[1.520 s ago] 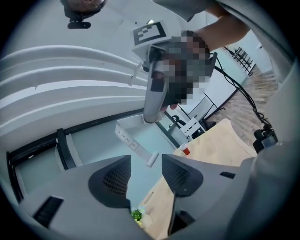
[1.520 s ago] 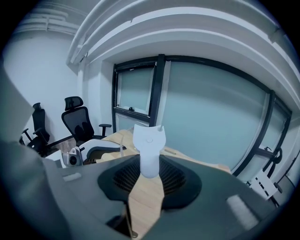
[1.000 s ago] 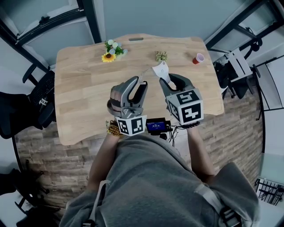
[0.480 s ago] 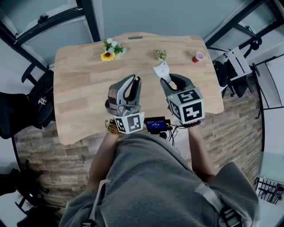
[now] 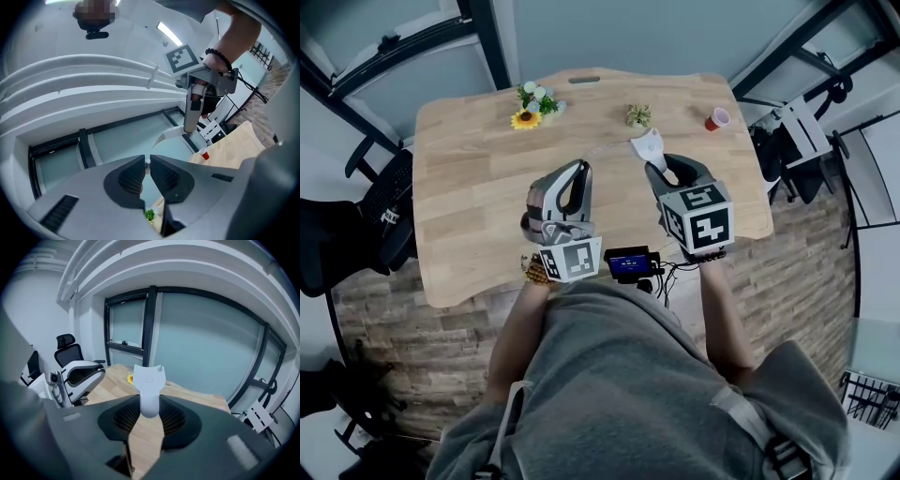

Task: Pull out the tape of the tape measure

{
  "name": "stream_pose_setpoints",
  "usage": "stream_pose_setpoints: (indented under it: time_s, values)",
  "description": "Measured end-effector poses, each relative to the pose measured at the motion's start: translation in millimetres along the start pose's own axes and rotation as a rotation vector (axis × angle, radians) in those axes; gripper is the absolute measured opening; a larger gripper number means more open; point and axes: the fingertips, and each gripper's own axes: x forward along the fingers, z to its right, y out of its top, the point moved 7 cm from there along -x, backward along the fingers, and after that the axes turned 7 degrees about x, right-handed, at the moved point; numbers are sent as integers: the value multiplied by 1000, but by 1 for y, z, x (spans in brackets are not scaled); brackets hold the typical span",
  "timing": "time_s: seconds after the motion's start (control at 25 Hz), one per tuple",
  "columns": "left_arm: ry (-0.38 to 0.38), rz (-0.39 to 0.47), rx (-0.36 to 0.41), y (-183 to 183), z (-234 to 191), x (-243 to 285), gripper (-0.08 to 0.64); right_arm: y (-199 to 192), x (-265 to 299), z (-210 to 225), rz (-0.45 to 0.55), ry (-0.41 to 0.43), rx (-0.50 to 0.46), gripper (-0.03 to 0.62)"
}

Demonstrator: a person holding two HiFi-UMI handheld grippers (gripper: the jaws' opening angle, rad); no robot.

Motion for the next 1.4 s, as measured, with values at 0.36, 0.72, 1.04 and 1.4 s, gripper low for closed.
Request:
stream_pose_setpoints:
  time_s: [0.36, 0.72, 1.04, 1.4]
  values:
    - [-37, 4, 2, 1, 4, 1, 37, -7, 8, 15, -11, -36, 17, 132]
    - [-43, -19, -27, -3, 2, 1, 37, -17, 11, 32, -23, -72, 43, 132]
    - [-60, -24, -47, -5, 0, 3, 36, -25, 18, 42, -35, -88, 76, 133]
    - [-55, -37, -77, -6, -7, 4, 37, -30, 17, 57, -40, -124, 105, 133]
